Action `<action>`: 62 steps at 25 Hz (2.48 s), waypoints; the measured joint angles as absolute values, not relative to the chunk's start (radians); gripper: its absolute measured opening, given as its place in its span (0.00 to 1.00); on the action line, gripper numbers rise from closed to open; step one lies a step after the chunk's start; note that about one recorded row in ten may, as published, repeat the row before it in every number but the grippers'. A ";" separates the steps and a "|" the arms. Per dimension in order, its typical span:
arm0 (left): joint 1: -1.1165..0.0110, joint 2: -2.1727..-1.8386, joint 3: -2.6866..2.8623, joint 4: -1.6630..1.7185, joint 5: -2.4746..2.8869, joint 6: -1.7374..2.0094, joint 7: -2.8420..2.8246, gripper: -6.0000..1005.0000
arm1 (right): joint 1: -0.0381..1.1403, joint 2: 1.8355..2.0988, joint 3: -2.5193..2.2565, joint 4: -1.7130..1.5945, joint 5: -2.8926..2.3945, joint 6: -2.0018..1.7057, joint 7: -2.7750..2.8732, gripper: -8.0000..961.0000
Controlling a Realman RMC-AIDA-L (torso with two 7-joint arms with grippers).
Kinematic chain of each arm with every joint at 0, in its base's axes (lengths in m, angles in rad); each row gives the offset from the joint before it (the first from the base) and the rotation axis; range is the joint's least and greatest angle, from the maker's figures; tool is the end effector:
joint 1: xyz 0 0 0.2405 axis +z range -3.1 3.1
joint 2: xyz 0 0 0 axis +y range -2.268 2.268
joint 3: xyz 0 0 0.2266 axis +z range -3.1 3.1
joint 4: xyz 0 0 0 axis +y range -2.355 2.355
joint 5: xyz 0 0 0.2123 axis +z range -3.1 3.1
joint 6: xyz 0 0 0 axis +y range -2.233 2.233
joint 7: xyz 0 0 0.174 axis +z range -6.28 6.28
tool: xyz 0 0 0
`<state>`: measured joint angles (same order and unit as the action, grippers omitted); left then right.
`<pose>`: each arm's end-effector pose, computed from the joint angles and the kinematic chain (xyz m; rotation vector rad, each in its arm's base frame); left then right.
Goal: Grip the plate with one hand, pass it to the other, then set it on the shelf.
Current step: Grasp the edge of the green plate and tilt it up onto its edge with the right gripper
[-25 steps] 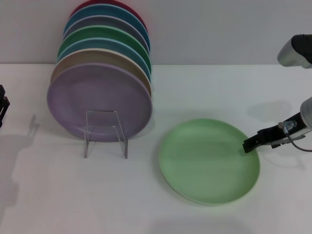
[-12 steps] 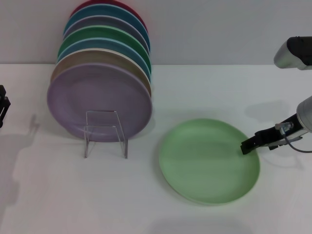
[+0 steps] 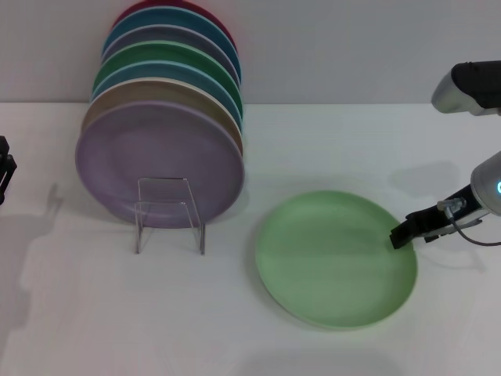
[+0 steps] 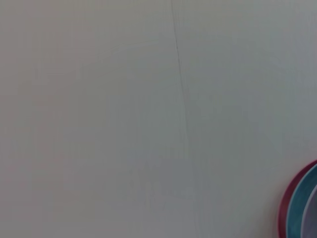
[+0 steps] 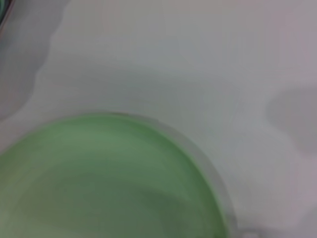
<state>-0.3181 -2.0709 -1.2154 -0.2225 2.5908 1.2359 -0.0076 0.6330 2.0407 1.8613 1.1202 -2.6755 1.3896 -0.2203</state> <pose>-0.3210 0.3307 0.0315 -1.4708 -0.4017 -0.6074 0.2276 0.3758 0.0008 -2.1344 1.4672 -0.3722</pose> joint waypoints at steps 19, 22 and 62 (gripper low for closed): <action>-0.328 -2.071 -1.212 -0.221 2.591 1.224 -0.008 0.80 | 0.652 2.040 1.857 1.091 -2.677 1.382 -0.232 0.41; -0.328 -2.071 -1.210 -0.221 2.591 1.224 -0.008 0.80 | 0.656 2.040 1.856 1.078 -2.677 1.380 -0.232 0.41; -0.317 -2.072 -1.199 -0.231 2.596 1.236 -0.008 0.80 | 0.603 2.072 1.779 1.299 -2.704 1.350 -0.283 0.05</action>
